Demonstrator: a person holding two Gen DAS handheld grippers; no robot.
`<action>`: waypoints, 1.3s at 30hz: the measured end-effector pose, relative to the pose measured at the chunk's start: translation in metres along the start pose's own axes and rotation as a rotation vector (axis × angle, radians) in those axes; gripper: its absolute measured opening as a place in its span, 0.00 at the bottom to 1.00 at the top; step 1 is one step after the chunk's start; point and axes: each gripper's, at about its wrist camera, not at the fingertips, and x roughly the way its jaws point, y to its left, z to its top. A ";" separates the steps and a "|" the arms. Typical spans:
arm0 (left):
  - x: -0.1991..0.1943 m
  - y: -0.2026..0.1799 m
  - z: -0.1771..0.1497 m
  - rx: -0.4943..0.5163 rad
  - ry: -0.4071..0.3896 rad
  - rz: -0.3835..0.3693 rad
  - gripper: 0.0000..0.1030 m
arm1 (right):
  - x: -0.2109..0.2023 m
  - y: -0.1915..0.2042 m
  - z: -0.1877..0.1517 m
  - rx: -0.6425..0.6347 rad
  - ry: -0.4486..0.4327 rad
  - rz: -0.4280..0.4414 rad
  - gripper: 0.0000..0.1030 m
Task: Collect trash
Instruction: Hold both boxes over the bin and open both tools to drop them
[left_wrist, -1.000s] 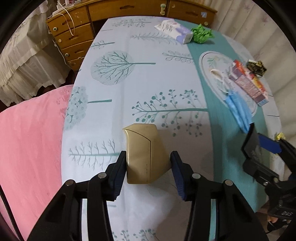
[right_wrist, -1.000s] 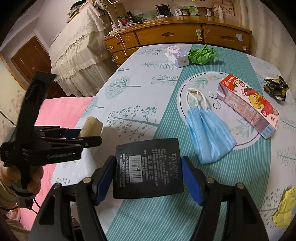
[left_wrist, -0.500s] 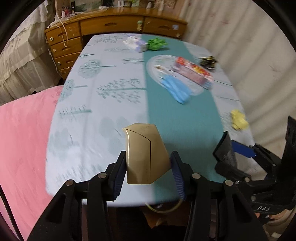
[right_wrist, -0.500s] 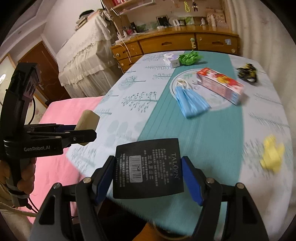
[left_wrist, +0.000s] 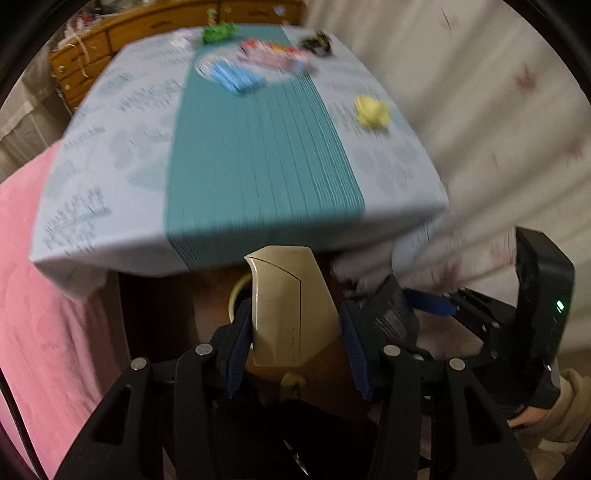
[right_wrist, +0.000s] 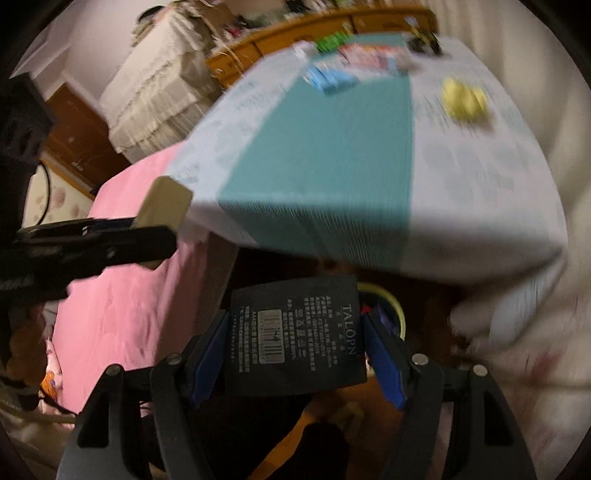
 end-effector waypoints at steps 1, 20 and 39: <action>0.012 -0.004 -0.008 0.011 0.022 0.003 0.44 | 0.008 -0.007 -0.009 0.031 0.010 -0.003 0.69; 0.323 0.050 -0.064 0.078 0.125 0.040 0.45 | 0.294 -0.163 -0.095 0.585 0.126 -0.086 0.72; 0.351 0.087 -0.063 0.036 0.103 0.140 0.92 | 0.315 -0.183 -0.104 0.608 0.080 -0.206 0.82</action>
